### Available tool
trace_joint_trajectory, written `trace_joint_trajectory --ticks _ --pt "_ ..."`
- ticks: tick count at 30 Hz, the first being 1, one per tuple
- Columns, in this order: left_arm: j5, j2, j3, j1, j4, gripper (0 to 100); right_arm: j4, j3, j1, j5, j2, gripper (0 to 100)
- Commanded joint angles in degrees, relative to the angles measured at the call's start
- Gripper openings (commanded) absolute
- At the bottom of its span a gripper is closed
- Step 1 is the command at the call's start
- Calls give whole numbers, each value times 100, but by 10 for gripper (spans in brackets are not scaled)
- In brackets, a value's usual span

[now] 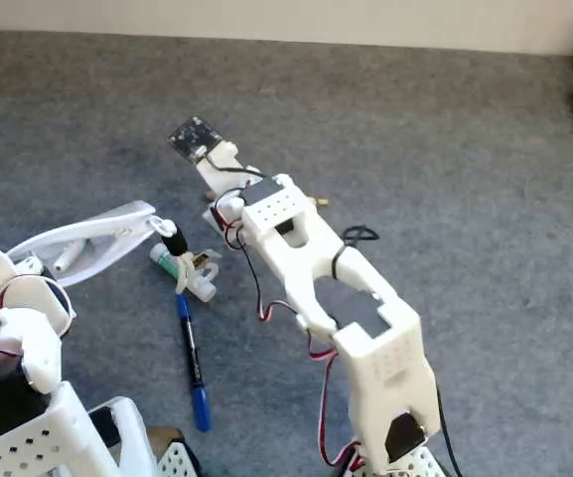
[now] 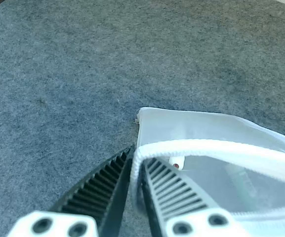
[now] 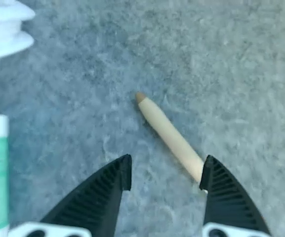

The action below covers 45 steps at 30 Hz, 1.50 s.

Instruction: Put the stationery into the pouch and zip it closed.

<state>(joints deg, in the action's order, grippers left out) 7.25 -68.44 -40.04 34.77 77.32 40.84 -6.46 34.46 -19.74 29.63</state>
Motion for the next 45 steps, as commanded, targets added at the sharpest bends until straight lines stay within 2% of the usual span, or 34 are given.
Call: trace_joint_trajectory --ticks 1,11,19,32,39,45 --pt "-35 75 -4 48 -132 6 31 -699 -66 -79 180 217" --pt "-35 75 -4 48 -132 6 119 -1648 -233 -79 1200 214" --pt "-53 75 -4 57 -132 6 1411 -2712 -233 -88 1613 44" --pt "-53 75 -4 57 -132 6 3793 -4796 -242 -88 2123 46" --pt "-53 66 -4 57 -123 6 3846 -5095 -198 -88 2571 163" --pt "-53 66 -4 57 -123 6 3873 -5095 -92 -246 2712 107"
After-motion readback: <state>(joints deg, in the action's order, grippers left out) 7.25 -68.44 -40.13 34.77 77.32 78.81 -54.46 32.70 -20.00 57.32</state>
